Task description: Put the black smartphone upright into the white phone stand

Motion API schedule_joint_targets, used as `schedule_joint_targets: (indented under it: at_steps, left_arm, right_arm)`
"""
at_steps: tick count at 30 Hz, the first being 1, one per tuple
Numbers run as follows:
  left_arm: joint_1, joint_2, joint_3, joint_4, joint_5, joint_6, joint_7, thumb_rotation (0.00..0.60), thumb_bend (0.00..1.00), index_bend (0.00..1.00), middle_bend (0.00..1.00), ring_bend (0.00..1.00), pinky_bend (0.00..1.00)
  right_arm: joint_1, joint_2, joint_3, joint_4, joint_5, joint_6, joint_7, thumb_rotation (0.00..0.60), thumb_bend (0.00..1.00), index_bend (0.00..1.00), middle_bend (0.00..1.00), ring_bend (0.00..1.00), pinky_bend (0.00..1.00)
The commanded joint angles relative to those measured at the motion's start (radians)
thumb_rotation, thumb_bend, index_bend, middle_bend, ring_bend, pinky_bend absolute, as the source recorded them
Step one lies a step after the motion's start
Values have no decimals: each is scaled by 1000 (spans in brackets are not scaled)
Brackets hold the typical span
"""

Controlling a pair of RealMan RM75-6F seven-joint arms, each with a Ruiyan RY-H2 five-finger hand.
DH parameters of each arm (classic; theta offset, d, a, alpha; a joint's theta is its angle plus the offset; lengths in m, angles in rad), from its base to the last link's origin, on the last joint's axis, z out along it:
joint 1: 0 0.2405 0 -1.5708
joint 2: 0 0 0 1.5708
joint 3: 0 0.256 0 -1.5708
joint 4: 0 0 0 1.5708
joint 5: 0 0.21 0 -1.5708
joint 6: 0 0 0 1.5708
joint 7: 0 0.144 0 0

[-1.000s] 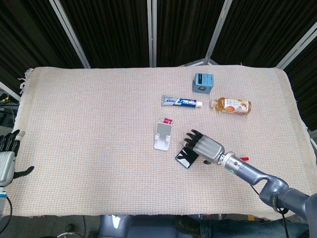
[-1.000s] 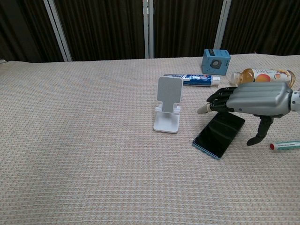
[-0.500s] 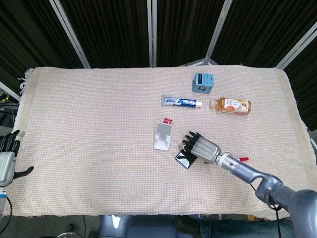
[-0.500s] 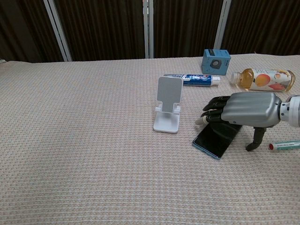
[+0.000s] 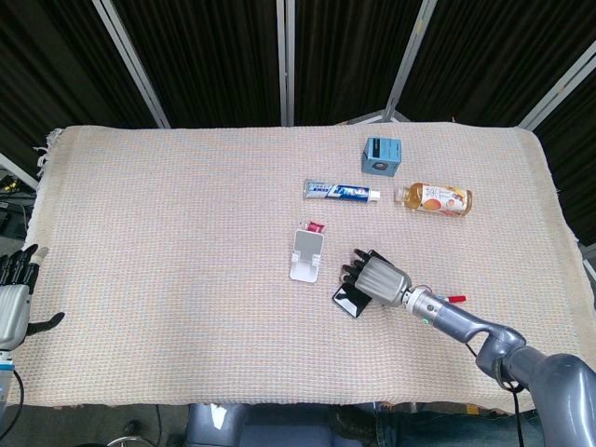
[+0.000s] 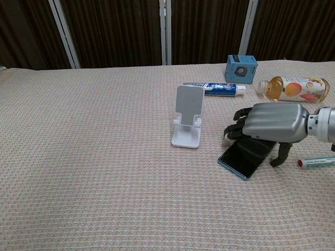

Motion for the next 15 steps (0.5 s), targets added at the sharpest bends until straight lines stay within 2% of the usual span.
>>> schedule_joint_targets:
  at_steps: [1, 3, 9, 15]
  left_arm:
    - [0, 0, 0, 0, 0, 0, 1, 600, 0, 0, 0, 0, 0]
    - [0, 0, 0, 0, -1, -1, 1, 600, 0, 0, 0, 0, 0]
    - [-2, 0, 1, 0, -1, -5, 0, 600, 0, 0, 0, 0, 0]
    - [-4, 3, 2, -1, 1, -8, -9, 600, 0, 0, 0, 0, 0]
  right_arm:
    - [-2, -12, -9, 25, -5, 31, 11, 600, 189, 523, 561, 494, 301]
    - [-4, -17, -13, 40, -6, 50, 17, 600, 199, 541, 567, 502, 341]
    - [-11, -10, -16, 58, -3, 89, 8, 600, 201, 549, 566, 503, 341]
    - [-21, 40, -9, 17, -2, 160, -32, 600, 205, 549, 566, 503, 341]
